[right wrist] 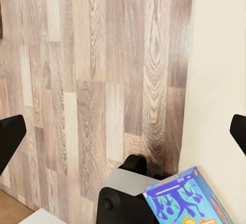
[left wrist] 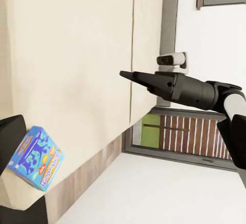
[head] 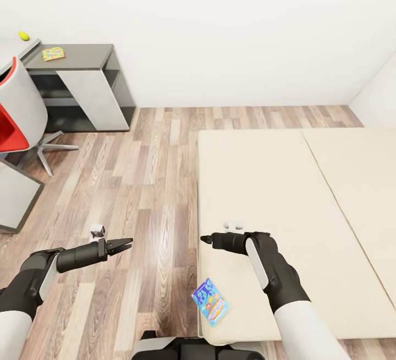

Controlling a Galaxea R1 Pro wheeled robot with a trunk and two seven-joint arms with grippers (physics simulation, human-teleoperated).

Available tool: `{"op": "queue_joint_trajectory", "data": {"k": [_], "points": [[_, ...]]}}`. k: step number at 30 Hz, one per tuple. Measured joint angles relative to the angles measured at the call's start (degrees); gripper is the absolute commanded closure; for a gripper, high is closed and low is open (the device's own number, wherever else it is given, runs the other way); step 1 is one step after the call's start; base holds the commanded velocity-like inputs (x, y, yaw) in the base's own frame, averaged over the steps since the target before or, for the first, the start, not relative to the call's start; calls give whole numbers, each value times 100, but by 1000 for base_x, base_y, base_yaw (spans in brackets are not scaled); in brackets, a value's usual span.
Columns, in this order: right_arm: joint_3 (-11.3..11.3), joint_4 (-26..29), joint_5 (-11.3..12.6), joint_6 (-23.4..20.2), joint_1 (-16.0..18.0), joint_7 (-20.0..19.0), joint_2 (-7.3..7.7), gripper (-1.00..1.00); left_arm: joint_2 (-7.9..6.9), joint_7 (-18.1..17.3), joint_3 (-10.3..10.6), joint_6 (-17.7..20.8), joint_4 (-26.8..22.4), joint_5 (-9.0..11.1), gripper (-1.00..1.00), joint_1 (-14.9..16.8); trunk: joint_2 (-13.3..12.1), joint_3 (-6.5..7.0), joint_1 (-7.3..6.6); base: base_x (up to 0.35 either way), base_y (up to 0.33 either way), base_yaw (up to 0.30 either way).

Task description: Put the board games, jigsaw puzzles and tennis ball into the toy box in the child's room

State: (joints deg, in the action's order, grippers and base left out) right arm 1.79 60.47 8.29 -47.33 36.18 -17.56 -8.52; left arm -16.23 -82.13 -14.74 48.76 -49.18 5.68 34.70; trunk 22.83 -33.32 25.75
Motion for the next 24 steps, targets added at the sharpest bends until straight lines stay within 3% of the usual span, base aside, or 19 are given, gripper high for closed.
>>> {"op": "queue_joint_trajectory", "data": {"k": [24], "points": [[-7,-25,52,15,0,-16,78,-100,3,133,-12,3,5,-4,-100,0,0,227,0,0,0,0]]}}
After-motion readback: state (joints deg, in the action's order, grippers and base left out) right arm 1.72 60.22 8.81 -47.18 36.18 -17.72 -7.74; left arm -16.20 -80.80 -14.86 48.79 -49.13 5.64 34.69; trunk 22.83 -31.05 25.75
